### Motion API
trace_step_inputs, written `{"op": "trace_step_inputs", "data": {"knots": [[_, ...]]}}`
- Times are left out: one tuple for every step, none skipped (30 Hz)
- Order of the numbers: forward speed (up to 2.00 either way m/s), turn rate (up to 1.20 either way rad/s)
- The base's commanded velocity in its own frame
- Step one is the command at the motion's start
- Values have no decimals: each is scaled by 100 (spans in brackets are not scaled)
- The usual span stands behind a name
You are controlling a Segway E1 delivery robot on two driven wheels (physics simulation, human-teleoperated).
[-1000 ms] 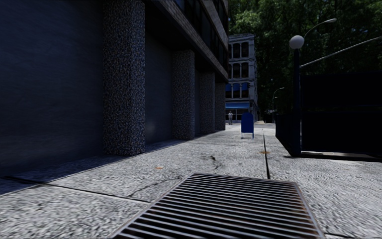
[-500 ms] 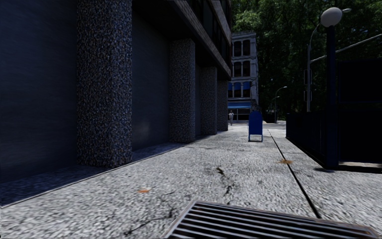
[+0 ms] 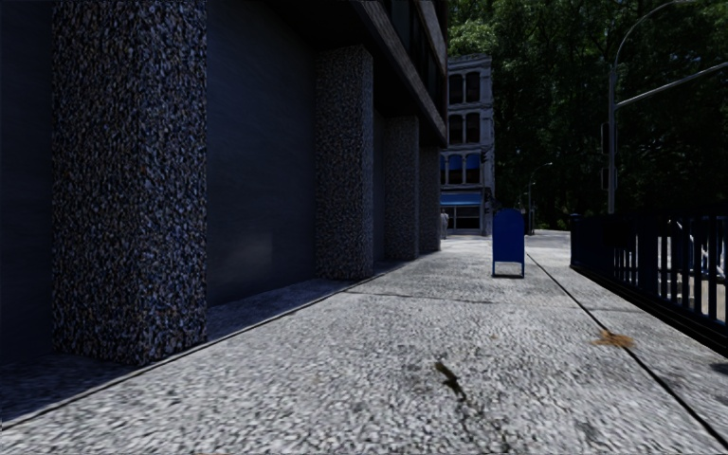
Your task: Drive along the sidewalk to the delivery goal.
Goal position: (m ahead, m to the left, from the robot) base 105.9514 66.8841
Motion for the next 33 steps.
{"op": "trace_step_inputs", "data": {"knots": [[200, 0], [200, 0], [200, 0], [200, 0], [200, 0], [200, 0], [200, -23], [200, -46], [200, -63], [200, -76], [200, -76], [200, -82], [200, -83], [200, -82], [200, 0], [200, 0], [200, 0], [200, 0], [200, 0], [200, 0], [200, 0], [200, 0], [200, 0], [200, 0], [200, 0], [200, 0], [200, 0], [200, 0], [200, 0], [200, 0], [200, 0], [200, 0], [200, 0]]}}
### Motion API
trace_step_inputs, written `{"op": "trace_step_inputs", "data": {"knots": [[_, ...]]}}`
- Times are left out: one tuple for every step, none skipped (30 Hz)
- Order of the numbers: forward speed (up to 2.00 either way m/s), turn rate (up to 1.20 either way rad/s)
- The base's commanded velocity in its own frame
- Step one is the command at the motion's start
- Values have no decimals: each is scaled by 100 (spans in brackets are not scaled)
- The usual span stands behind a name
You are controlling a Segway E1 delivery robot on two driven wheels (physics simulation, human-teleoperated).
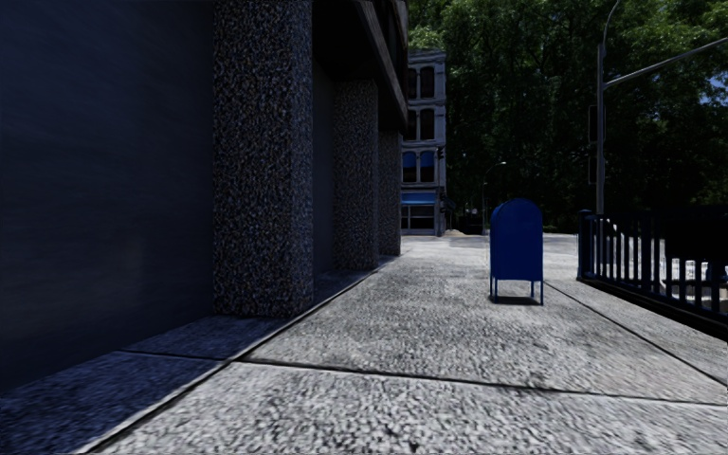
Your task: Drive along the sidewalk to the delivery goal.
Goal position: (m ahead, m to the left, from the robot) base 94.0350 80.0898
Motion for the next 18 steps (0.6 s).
{"op": "trace_step_inputs", "data": {"knots": [[200, 0], [200, 0], [200, 0], [200, 0], [200, 0], [200, 0], [200, 0], [200, 0], [200, 0], [200, 0], [200, 0], [200, 0], [200, 0], [200, -14], [200, -39], [200, -59], [200, -82], [200, -82]]}}
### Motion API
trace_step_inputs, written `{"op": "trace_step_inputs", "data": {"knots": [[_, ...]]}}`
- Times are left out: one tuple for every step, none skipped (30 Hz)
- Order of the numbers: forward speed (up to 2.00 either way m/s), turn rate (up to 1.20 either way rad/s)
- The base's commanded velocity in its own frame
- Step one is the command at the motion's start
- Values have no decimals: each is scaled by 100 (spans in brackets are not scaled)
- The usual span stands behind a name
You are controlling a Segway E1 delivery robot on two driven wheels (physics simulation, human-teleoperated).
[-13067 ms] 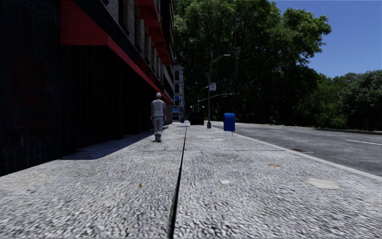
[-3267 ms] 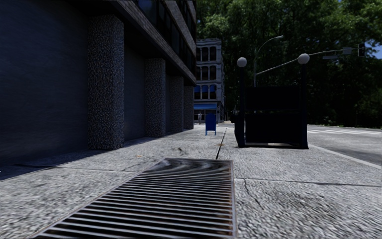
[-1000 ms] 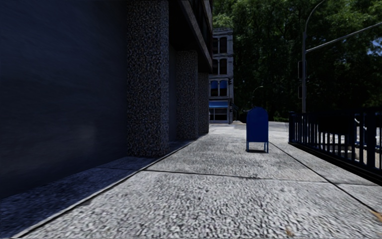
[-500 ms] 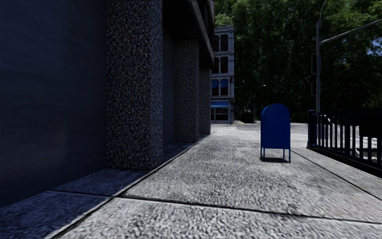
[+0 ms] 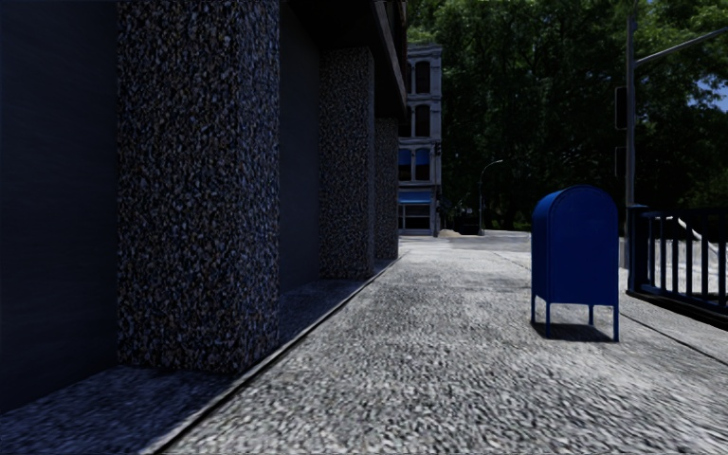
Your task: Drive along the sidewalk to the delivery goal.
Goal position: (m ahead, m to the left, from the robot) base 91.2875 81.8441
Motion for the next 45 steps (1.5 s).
{"op": "trace_step_inputs", "data": {"knots": [[200, -103], [200, -120], [200, -120], [200, -81], [200, -81], [200, -37], [200, -13], [200, -4], [200, -2], [200, -1], [200, -1], [200, 0], [200, 0], [200, 0], [200, 0], [200, 0], [200, 0], [200, 0], [200, 0], [200, 0], [200, 0], [200, 0], [200, 0], [200, 0], [200, 0], [200, 0], [200, 0], [200, 0], [200, 0], [200, 0], [200, 0], [200, 0], [200, 0], [200, -1], [200, -45], [200, -84], [200, -84], [200, -86], [200, -48], [200, 0], [200, 0], [200, 0], [200, 0], [200, 0], [200, 0]]}}
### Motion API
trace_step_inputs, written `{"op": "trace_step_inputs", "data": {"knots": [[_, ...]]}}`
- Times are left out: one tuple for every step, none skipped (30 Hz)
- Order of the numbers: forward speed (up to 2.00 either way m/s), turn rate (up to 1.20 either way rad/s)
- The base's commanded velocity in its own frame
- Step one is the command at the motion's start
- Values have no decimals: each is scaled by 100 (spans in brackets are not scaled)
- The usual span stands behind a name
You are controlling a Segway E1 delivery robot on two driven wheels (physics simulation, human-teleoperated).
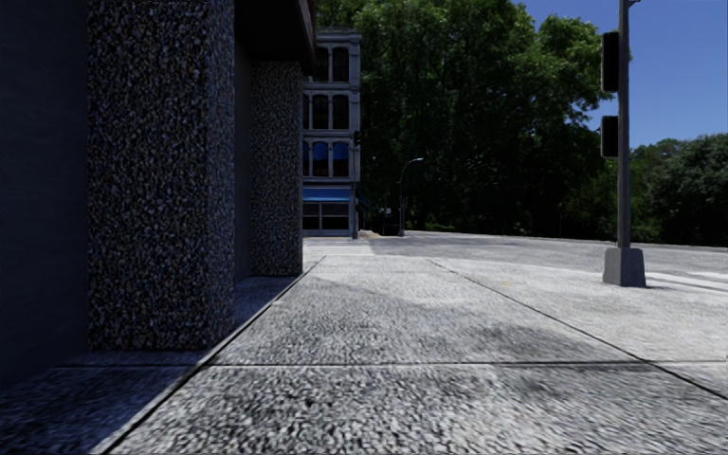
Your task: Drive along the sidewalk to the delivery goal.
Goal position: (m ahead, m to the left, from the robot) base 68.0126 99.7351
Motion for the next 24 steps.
{"op": "trace_step_inputs", "data": {"knots": [[200, 0], [200, 0], [200, 0], [200, 0], [200, 0], [200, 0], [200, 0], [200, 0], [200, 0], [200, 0], [200, 0], [200, 0], [200, 0], [200, 0], [200, 0], [200, 0], [200, 0], [200, 0], [200, 0], [200, 0], [200, 0], [200, 0], [200, 0], [200, 0]]}}
